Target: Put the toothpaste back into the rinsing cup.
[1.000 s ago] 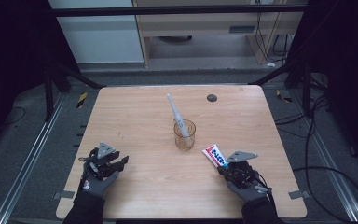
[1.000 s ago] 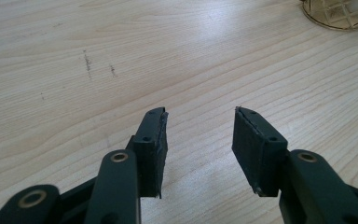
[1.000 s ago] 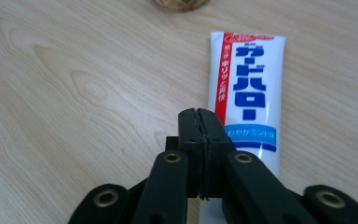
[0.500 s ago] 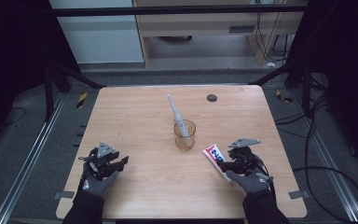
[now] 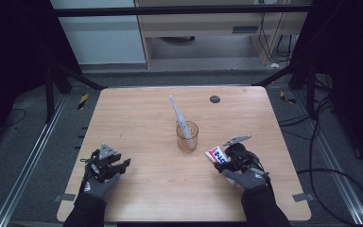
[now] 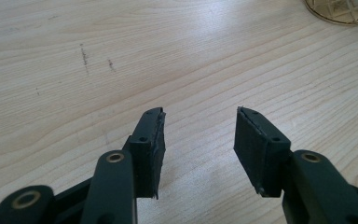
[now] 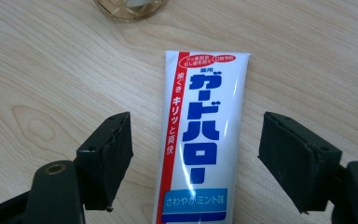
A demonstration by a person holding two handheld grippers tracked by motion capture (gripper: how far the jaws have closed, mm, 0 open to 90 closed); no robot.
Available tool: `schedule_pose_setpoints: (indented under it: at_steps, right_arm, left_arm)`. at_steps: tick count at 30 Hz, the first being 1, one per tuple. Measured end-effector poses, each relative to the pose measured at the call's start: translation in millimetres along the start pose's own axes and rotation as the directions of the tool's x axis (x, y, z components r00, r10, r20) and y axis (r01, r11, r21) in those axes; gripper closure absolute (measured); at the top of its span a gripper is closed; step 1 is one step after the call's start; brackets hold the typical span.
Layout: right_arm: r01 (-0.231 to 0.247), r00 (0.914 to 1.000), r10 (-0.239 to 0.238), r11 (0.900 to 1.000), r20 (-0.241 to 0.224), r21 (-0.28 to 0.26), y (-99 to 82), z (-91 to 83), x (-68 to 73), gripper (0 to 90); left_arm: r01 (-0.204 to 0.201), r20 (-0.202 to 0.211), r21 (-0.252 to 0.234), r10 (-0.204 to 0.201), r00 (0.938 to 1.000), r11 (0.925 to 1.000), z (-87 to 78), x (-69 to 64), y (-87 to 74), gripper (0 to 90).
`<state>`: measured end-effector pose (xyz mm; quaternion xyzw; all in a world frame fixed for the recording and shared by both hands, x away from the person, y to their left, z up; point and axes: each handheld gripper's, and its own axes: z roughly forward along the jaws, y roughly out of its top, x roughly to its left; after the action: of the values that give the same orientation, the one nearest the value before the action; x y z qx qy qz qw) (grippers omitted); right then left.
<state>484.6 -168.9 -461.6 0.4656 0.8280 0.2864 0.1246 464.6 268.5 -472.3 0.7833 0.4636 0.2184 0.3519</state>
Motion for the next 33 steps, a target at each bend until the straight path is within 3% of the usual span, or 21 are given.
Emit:
schedule_pose_setpoints:
  at_steps: [19,33]
  right_arm:
    - [0.022,0.9997,-0.020,0.9925,-0.012,0.120,0.9,19.2,-3.0,26.8]
    - [0.043,0.9990,-0.044,0.9838,0.003,0.174,13.6,29.8,-2.5,36.9]
  left_arm:
    - [-0.005,0.004,0.008,0.005,1.0000,1.0000,0.4,0.0,0.0,52.1]
    - [-0.007,0.001,0.017,0.007,1.0000,0.9998,1.7,-1.1,0.3,52.0]
